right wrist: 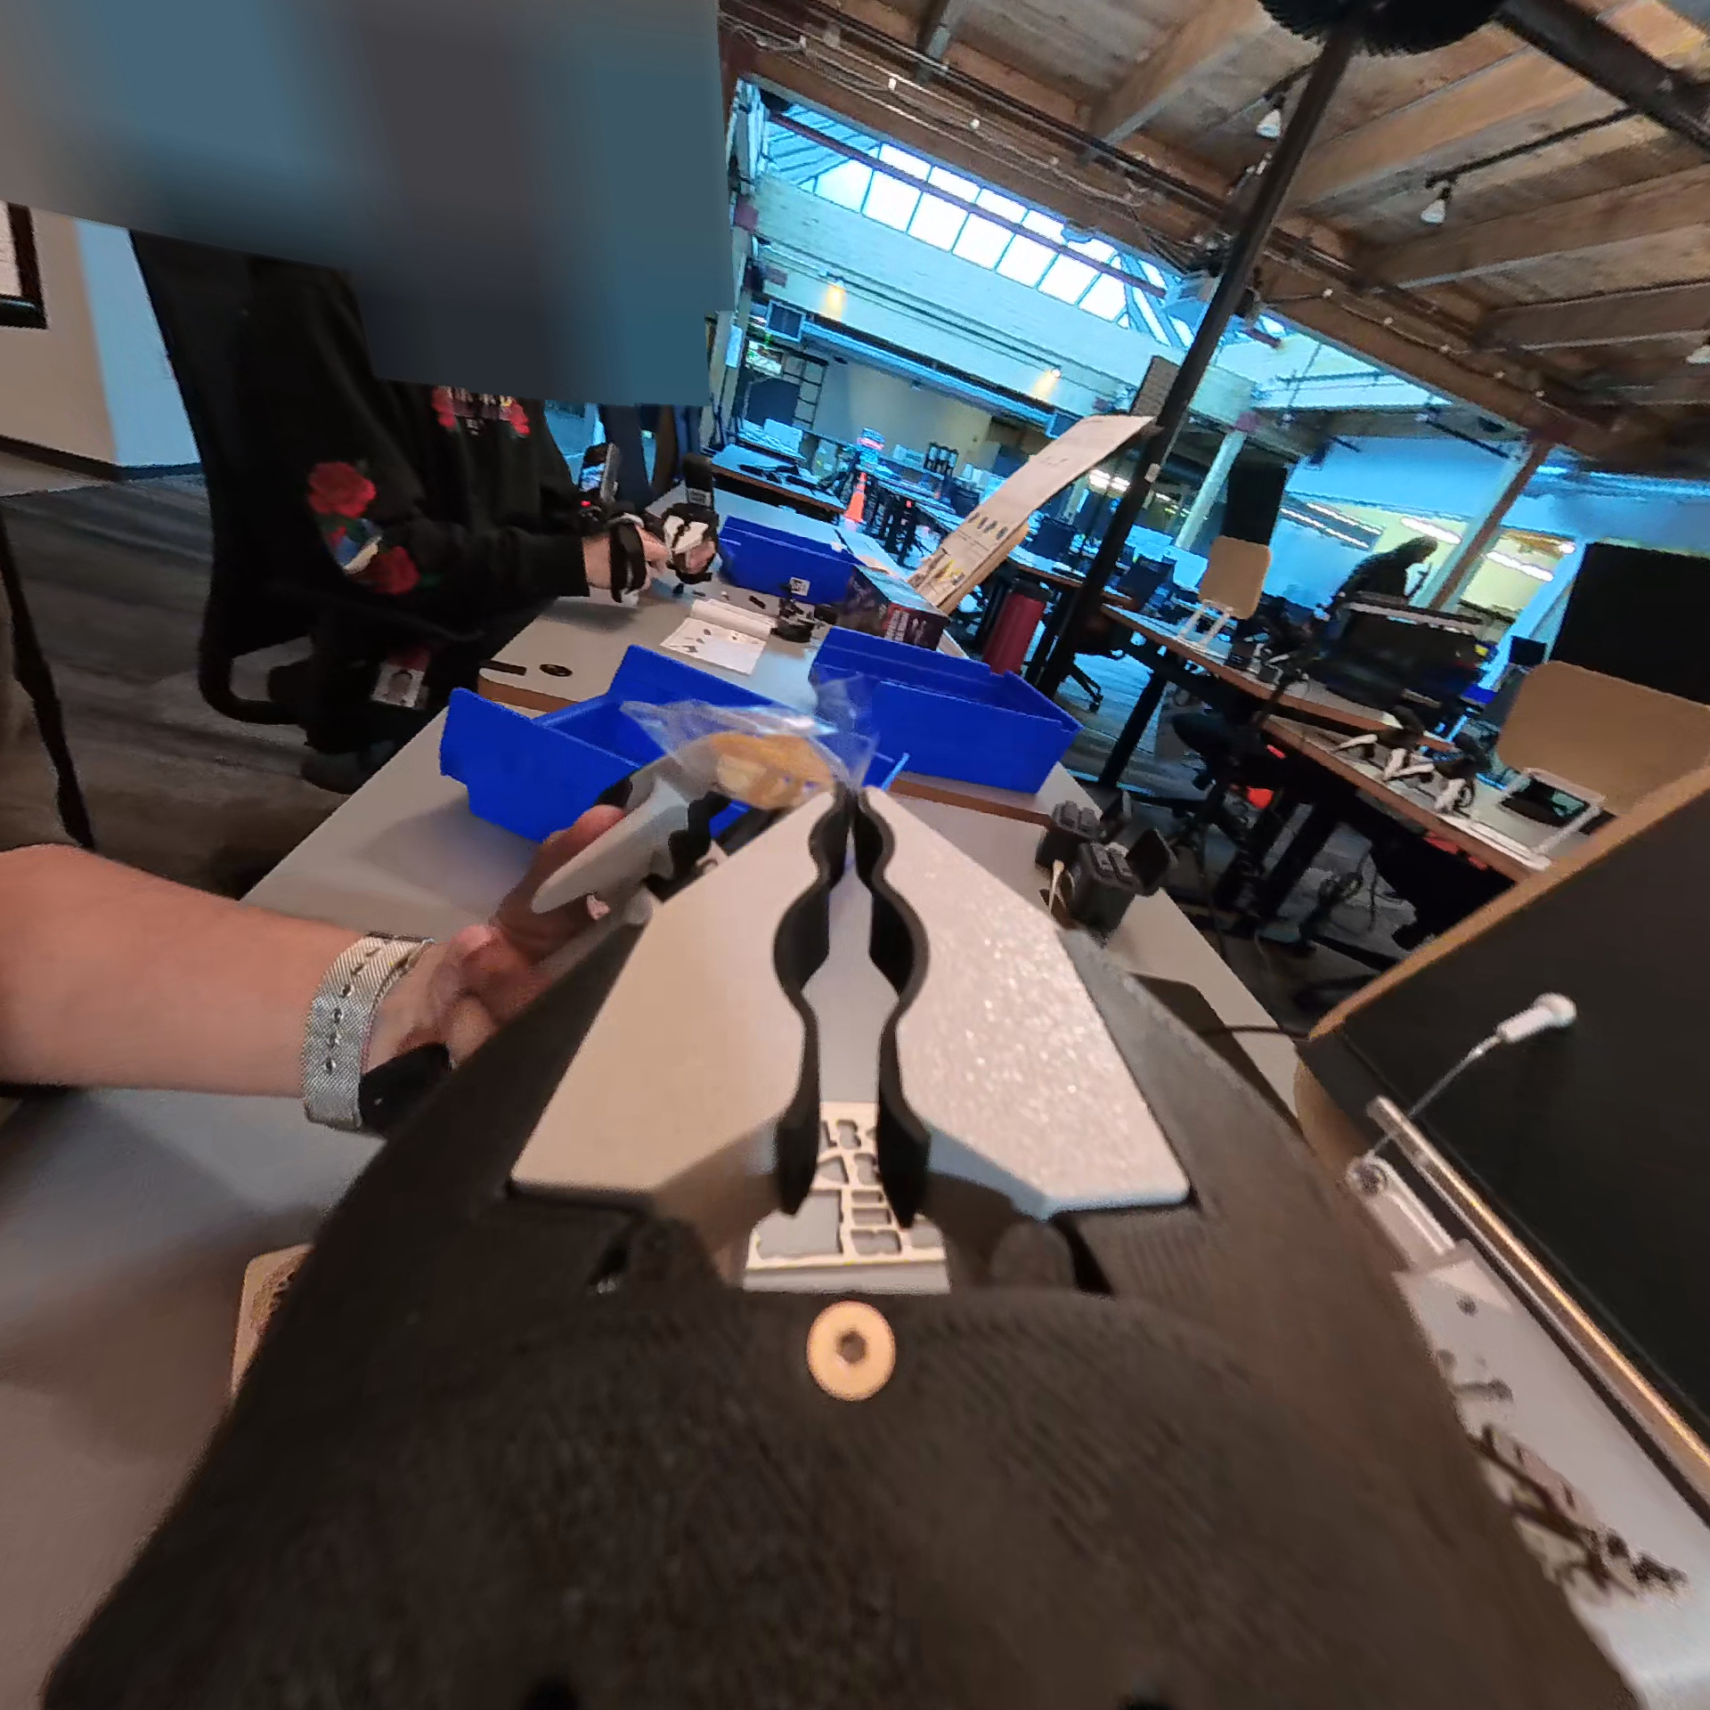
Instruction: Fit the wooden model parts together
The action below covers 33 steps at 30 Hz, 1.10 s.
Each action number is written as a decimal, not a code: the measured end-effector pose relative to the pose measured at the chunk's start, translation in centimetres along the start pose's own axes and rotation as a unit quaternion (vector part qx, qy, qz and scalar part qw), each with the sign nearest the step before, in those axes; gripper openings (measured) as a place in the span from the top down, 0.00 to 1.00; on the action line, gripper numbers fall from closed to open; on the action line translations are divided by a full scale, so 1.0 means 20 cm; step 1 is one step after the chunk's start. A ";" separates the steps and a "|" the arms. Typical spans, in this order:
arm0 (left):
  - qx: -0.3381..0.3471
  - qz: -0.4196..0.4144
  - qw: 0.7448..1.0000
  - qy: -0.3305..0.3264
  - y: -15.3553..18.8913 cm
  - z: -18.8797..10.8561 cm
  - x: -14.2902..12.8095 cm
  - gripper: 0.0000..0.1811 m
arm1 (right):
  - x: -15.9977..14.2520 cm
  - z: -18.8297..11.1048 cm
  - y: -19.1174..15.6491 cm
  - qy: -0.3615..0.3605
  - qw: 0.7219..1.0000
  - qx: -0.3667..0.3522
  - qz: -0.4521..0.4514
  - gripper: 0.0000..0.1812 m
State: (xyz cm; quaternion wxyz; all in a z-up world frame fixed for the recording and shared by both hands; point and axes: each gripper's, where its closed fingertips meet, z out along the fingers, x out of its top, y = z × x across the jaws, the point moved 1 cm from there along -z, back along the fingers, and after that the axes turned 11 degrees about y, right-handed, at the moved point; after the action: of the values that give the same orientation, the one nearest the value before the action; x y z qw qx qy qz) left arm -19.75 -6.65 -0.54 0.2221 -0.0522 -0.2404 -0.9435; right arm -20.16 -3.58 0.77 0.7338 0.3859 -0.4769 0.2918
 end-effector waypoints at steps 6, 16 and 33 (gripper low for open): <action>0.012 0.047 0.999 -0.005 0.00 0.01 0.00 0.95 | -0.03 -0.05 0.02 -0.018 0.999 -0.041 0.002 0.96; 0.056 0.143 0.988 0.000 -0.01 0.00 0.04 0.95 | 0.04 -0.12 0.00 0.032 0.986 -0.080 0.143 0.74; 0.071 0.232 0.968 -0.062 -0.03 0.05 -0.07 0.95 | 0.02 -0.05 -0.08 0.001 0.954 -0.049 0.295 0.87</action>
State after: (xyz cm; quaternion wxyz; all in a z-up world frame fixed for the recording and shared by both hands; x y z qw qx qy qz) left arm -18.67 -5.12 -0.12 0.4229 -0.1492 -0.3009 -0.8416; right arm -18.27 -3.49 0.47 0.6335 0.1918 -0.5823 0.4720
